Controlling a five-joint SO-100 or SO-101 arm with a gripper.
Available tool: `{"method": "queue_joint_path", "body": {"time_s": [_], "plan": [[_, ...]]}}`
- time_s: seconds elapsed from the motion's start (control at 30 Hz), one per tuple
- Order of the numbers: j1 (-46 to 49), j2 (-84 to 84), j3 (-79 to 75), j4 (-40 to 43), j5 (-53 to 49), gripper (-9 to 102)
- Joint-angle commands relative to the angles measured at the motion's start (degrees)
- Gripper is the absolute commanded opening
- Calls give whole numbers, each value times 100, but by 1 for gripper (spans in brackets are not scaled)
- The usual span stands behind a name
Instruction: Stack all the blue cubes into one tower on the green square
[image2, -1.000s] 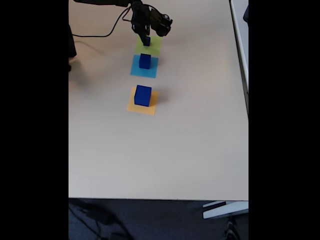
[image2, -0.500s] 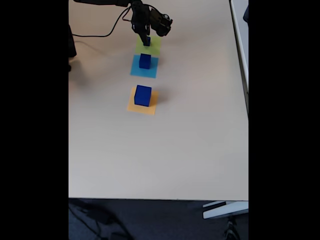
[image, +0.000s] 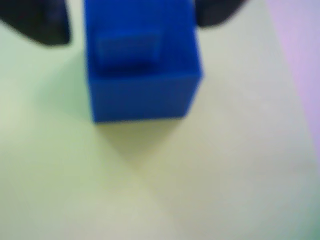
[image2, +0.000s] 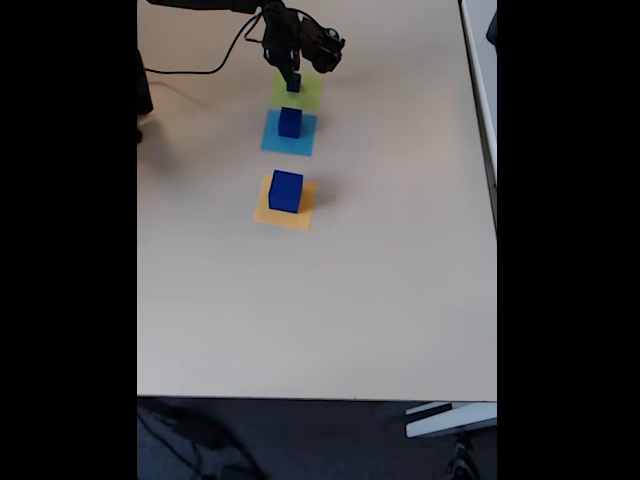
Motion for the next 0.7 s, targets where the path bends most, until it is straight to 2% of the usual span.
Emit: {"method": "queue_joint_path", "body": {"time_s": [0.0,0.67], "plan": [[26,369,-53,-53,9,8],[35,343,-18,-62,62,3]]}}
